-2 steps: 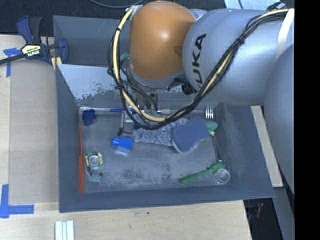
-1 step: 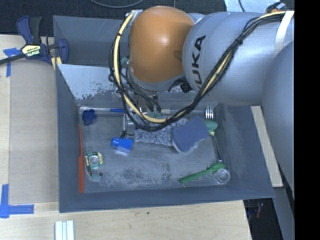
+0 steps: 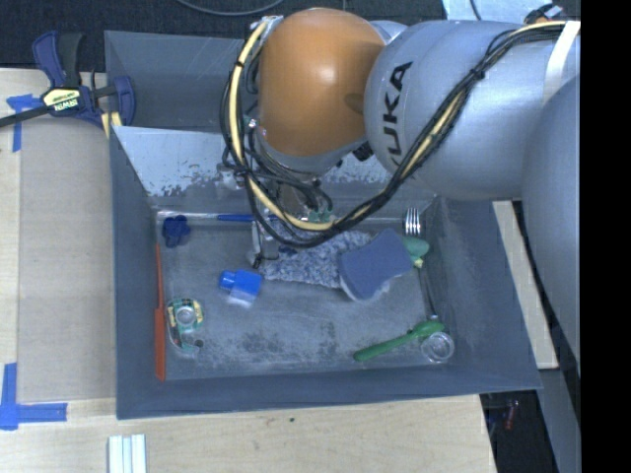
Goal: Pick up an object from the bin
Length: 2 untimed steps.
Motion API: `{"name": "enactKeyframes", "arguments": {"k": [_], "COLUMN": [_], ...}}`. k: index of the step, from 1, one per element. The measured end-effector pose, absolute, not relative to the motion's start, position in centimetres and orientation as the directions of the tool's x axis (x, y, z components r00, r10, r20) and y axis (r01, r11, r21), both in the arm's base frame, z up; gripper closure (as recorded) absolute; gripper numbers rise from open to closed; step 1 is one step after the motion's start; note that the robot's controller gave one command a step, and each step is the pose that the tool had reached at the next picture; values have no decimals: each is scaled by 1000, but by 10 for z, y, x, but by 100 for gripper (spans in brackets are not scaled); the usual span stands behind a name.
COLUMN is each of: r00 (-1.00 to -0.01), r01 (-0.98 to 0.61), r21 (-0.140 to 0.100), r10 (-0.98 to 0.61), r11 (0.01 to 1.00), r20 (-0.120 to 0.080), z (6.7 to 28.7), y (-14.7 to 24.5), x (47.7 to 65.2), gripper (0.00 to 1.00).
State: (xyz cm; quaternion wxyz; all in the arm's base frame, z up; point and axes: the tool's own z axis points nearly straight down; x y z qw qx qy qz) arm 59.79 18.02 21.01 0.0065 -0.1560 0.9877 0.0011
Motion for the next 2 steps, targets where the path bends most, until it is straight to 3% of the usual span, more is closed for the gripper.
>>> {"name": "enactKeyframes", "arguments": {"k": [1, 2], "r00": [-997, -885], "r01": [-73, -466], "r21": [0, -3], "r10": [-73, -466], "r11": [997, 885], "r20": [-4, -13], "z": [160, 118], "y": [160, 147], "x": [607, 602], "gripper": [0, 0]}}
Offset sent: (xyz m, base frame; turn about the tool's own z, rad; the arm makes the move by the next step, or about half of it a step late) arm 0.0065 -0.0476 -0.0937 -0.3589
